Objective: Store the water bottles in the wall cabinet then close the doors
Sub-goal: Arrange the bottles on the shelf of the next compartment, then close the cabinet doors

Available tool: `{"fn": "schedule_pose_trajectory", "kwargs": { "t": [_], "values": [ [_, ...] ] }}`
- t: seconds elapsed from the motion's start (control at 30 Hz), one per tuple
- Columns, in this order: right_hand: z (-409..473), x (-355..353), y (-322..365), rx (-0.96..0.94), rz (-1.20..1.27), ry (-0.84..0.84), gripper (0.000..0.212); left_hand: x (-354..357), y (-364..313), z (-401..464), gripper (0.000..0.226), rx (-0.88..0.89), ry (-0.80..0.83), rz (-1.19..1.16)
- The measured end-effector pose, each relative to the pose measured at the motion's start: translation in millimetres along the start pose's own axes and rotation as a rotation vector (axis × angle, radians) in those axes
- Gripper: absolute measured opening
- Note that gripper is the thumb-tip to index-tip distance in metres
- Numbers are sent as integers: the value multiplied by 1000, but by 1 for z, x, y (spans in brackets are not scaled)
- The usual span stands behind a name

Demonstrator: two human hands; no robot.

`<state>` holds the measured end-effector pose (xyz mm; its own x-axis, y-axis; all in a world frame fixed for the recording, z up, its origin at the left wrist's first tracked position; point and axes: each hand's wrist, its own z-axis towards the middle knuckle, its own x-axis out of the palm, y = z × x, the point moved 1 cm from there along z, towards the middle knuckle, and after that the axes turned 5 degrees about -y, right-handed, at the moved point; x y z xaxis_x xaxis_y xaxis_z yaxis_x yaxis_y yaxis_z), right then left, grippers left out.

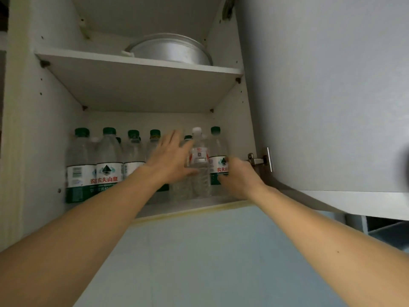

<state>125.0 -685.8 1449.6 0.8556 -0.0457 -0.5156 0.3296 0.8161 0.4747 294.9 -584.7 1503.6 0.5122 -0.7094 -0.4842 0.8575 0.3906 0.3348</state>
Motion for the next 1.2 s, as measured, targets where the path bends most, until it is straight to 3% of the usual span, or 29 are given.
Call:
{"fn": "schedule_pose_trajectory", "kwargs": {
  "t": [0.1, 0.23, 0.47, 0.67, 0.9, 1.0, 1.1, 1.2],
  "values": [
    [-35, -32, 18, -68, -32, -182, 33, -29, -12, -21, 87, -117, -25, -248],
    [-90, -77, 40, -148, -26, -418, 37, -56, -41, -62, 74, -132, -37, -601],
    [-171, -172, 74, -182, -84, -613, 29, -119, -114, -90, 54, -200, -116, -1153],
    [-224, -268, 77, -231, -202, -880, 33, -174, -195, -75, 54, -92, -76, -1231],
    [-257, -338, 28, -201, -441, -1094, 41, -203, -285, -50, 73, -29, -46, -1165],
    [-259, -357, 2, -71, -492, -1027, 53, -205, -320, -43, 78, -55, -45, -1148],
    [-266, -367, -19, 41, -283, -900, 59, -204, -353, -45, 83, -28, -11, -1109],
    [-276, -369, -21, 48, -134, -883, 59, -202, -367, -49, 86, -34, -1, -1072]
  ]
}}
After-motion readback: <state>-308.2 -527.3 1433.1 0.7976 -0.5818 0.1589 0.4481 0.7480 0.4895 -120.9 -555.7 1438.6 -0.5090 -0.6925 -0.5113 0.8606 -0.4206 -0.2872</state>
